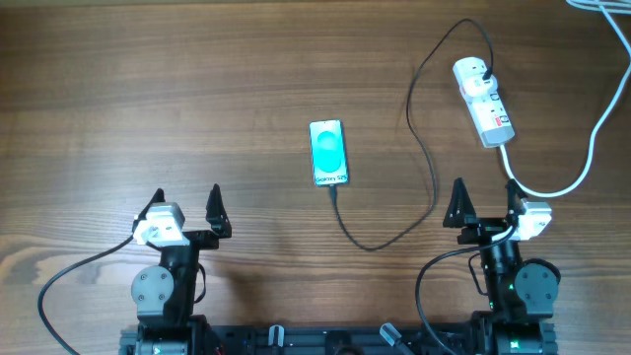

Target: Plug charger to phone and switch on socket

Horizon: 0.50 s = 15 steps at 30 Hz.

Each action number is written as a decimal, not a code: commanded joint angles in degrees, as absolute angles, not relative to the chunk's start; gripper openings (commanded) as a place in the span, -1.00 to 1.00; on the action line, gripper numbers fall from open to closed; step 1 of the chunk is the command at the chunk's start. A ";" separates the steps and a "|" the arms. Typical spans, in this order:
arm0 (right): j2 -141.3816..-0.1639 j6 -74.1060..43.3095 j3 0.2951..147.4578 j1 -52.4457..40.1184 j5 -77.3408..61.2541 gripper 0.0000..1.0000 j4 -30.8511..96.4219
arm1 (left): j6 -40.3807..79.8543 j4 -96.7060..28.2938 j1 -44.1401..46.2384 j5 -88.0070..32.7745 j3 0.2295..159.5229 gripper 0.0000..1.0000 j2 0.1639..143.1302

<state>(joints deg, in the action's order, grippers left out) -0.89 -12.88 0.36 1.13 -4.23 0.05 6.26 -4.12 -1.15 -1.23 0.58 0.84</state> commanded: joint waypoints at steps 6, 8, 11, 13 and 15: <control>-0.14 -11.97 0.30 1.04 -3.01 1.00 -0.16 | 5.10 -4.34 -1.54 -2.33 0.34 1.00 0.16; -0.14 -11.27 0.30 0.91 -3.05 0.99 -0.19 | 5.10 -4.36 -1.54 -2.33 0.34 1.00 0.16; -0.14 -2.90 0.25 -1.26 -3.44 0.99 -0.21 | 5.10 -4.34 -1.54 -2.33 0.34 1.00 0.16; -0.14 1.91 0.25 -2.76 -3.46 0.99 -0.21 | 5.10 -4.34 -1.54 -2.33 0.34 1.00 0.16; -0.14 2.63 0.25 -3.16 -3.46 0.99 -0.19 | 5.10 -4.36 -1.54 -2.33 0.34 1.00 0.16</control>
<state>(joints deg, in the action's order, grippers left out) -0.89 -3.51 0.36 -2.39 -4.03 0.03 6.24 -4.12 -1.15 -1.23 0.58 0.84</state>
